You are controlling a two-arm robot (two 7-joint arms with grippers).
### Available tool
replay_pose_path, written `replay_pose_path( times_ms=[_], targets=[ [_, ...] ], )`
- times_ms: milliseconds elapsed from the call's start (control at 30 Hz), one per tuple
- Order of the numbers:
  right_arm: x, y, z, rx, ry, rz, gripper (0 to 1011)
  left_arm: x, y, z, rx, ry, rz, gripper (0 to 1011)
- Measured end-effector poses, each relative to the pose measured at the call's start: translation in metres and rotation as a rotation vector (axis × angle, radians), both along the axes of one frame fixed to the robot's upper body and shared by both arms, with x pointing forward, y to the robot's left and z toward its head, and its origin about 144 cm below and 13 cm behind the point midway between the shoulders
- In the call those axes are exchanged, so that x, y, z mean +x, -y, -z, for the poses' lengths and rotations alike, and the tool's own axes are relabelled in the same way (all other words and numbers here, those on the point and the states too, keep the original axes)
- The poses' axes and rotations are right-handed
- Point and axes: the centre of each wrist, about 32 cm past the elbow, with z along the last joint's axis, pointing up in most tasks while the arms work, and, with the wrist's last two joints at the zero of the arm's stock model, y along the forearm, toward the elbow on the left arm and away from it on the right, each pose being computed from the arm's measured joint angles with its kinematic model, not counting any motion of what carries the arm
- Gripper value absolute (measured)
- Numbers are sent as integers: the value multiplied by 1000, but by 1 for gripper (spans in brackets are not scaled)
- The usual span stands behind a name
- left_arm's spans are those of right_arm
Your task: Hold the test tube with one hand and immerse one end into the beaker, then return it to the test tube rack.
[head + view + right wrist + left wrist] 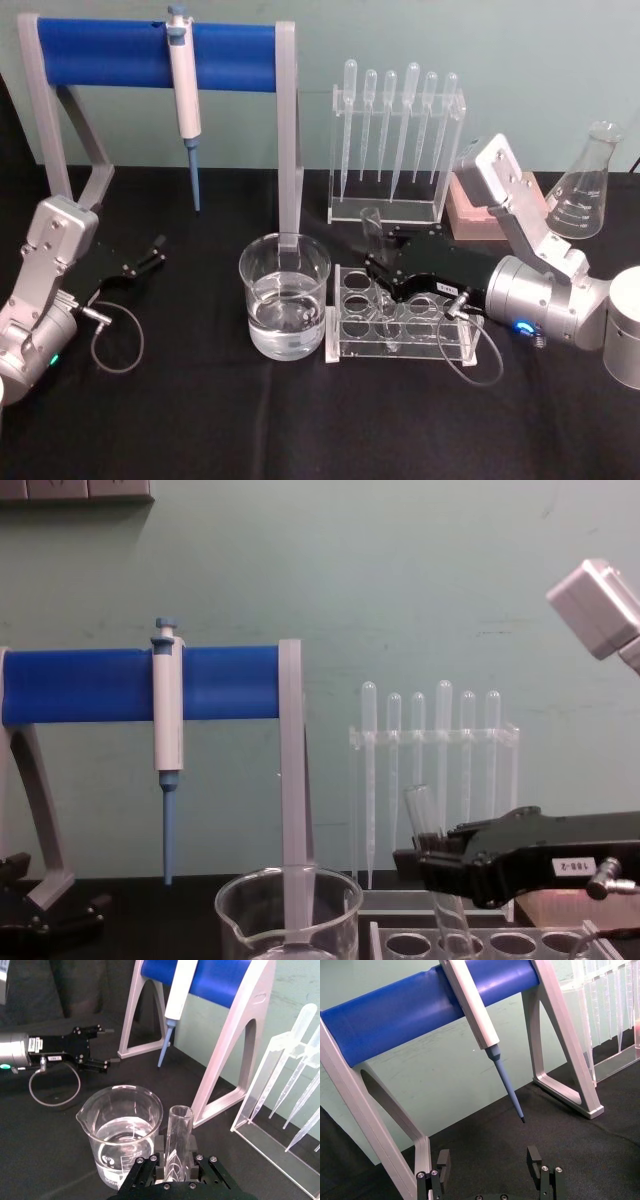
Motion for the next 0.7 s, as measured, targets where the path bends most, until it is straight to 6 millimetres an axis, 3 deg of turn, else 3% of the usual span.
replay_pose_path(
  times_ms=[100, 700],
  targets=[
    [-1, 1, -3, 15, 6, 5, 228, 0, 0, 0, 0, 0, 0, 1000],
    [-26, 11, -34, 210, 128, 65, 228, 0, 0, 0, 0, 0, 0, 1000]
  ],
)
